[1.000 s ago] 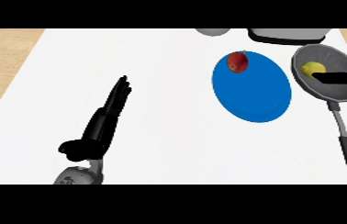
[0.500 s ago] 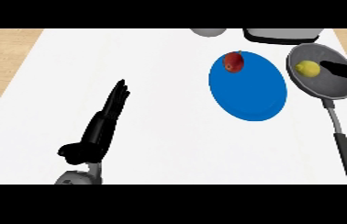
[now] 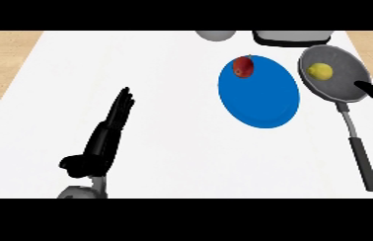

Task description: Pick the lemon from the plate and place it in the pan

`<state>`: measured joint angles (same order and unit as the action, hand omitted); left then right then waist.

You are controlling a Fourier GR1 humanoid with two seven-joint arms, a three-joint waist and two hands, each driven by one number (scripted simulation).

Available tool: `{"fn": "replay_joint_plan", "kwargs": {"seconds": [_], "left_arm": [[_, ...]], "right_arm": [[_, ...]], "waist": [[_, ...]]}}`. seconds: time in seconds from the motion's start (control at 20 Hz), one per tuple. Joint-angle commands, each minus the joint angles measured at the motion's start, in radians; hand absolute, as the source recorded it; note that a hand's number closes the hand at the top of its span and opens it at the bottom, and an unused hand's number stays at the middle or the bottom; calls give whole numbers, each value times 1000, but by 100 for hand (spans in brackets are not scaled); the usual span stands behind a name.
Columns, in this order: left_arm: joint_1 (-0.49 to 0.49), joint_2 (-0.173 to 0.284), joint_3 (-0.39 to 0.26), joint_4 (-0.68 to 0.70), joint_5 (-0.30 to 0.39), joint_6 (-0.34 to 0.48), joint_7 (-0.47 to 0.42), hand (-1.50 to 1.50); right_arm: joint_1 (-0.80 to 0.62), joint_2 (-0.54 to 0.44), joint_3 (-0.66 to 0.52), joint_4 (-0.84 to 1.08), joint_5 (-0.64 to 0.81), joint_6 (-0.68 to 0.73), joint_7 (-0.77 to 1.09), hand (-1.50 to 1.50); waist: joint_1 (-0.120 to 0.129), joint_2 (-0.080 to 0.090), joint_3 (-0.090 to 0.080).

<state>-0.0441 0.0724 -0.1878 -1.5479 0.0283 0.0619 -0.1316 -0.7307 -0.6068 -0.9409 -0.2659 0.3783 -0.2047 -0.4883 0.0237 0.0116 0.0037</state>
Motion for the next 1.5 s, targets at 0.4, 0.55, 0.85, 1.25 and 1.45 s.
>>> {"fn": "replay_joint_plan", "kwargs": {"seconds": [0.4,0.55,0.85,1.25,1.45], "left_arm": [[-31,2,59,41,13,-26,10,0],[51,24,47,-52,17,-47,29,0],[80,7,40,-87,7,-59,31,0],[23,5,87,-1,-1,-68,3,0],[13,-29,69,-45,-32,-40,46,0]], "right_arm": [[197,48,100,-89,-103,203,-160,-150],[230,81,125,-104,-123,155,-207,-150],[281,136,242,-290,-172,146,-63,-150],[409,138,320,-532,-225,130,110,-150],[396,145,371,-464,-244,71,22,-150]], "waist": [[-24,-11,-4],[-17,-11,-3],[-24,-14,-4],[-30,-15,-5],[-22,-12,-4]]}}
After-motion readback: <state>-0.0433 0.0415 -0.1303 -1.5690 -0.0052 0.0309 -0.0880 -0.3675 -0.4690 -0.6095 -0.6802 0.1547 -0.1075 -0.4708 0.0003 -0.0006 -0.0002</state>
